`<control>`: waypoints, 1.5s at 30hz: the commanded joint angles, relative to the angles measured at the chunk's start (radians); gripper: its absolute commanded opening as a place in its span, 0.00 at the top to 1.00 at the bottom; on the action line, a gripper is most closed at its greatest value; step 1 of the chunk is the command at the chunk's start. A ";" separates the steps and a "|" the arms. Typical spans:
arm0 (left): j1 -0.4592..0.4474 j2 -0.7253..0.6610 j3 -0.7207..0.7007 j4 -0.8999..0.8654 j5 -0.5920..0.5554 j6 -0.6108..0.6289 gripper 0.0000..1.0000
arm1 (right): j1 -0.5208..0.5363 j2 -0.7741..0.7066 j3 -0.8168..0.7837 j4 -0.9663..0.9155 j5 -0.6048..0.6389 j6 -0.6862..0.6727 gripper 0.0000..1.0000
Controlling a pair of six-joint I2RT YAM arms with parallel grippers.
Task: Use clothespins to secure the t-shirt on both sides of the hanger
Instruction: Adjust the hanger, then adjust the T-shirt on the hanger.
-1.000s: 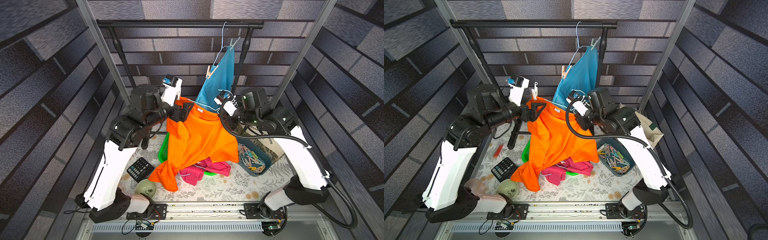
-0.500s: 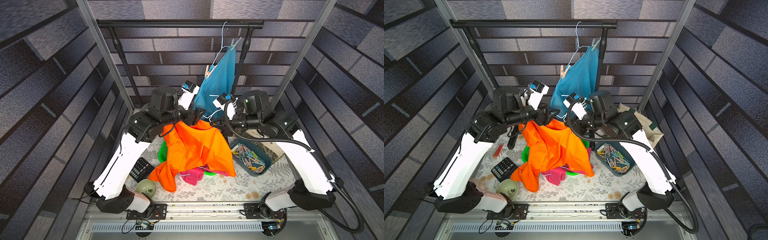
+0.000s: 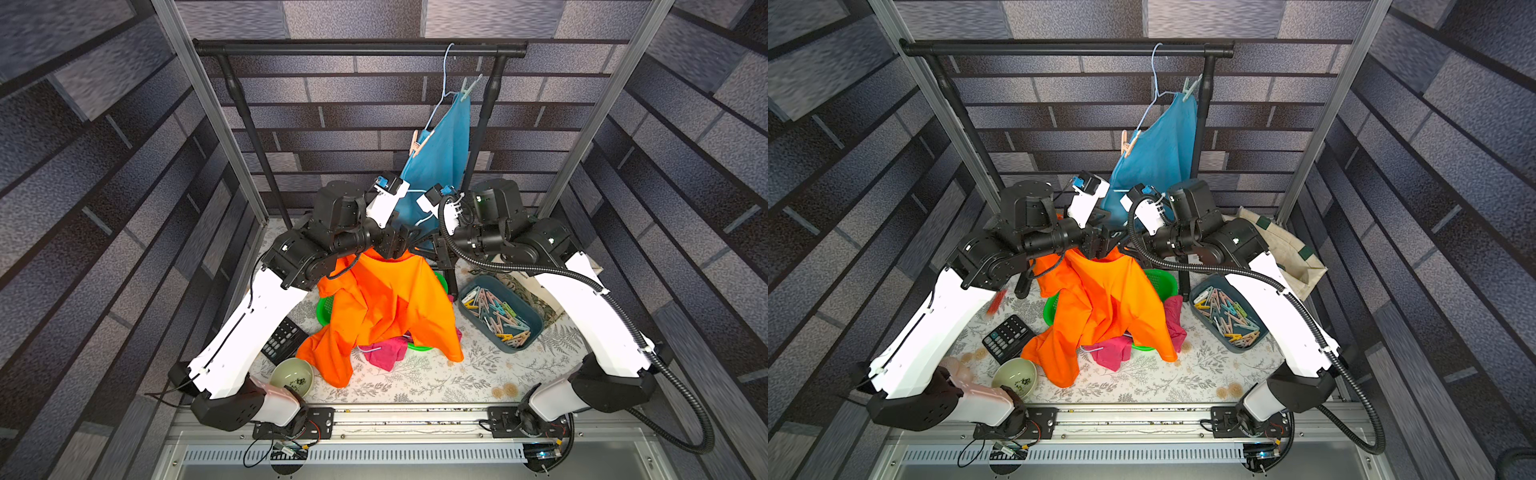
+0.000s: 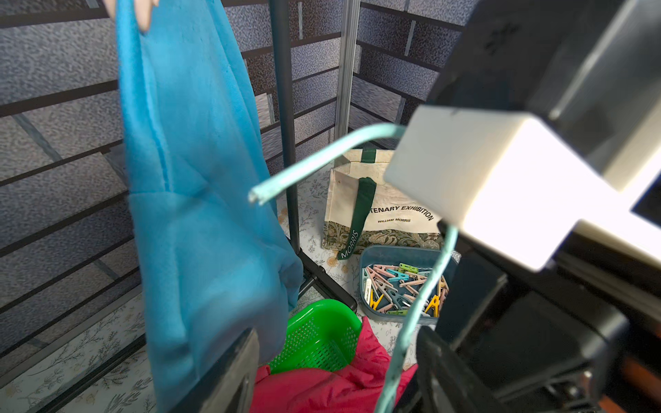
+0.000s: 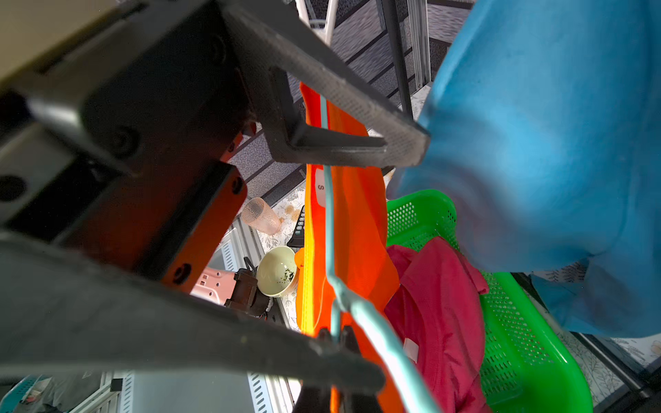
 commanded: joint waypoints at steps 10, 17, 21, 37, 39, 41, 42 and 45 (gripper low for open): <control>-0.049 0.032 0.063 -0.011 -0.028 0.025 0.45 | 0.007 0.000 0.025 0.060 -0.076 0.056 1.00; -0.085 0.101 0.142 -0.039 -0.062 0.047 0.73 | 0.007 -0.008 0.008 0.073 -0.078 0.062 1.00; -0.094 0.101 0.147 -0.031 -0.083 0.048 0.95 | 0.006 -0.023 -0.027 0.088 -0.070 0.065 0.73; -0.003 0.009 0.192 -0.053 0.019 0.069 1.00 | 0.004 -0.381 -0.364 0.127 0.102 -0.120 0.32; 0.015 -0.013 0.201 -0.052 0.046 0.065 1.00 | 0.003 -0.406 -0.402 0.123 0.079 -0.137 0.32; 0.032 -0.035 0.206 -0.043 0.074 0.057 1.00 | 0.001 -0.408 -0.430 0.123 0.059 -0.138 0.32; 0.042 -0.045 0.208 -0.037 0.091 0.049 1.00 | 0.001 -0.403 -0.441 0.122 0.061 -0.136 0.32; 0.067 -0.073 0.211 -0.027 0.130 0.032 1.00 | 0.000 -0.383 -0.451 0.122 0.097 -0.137 0.32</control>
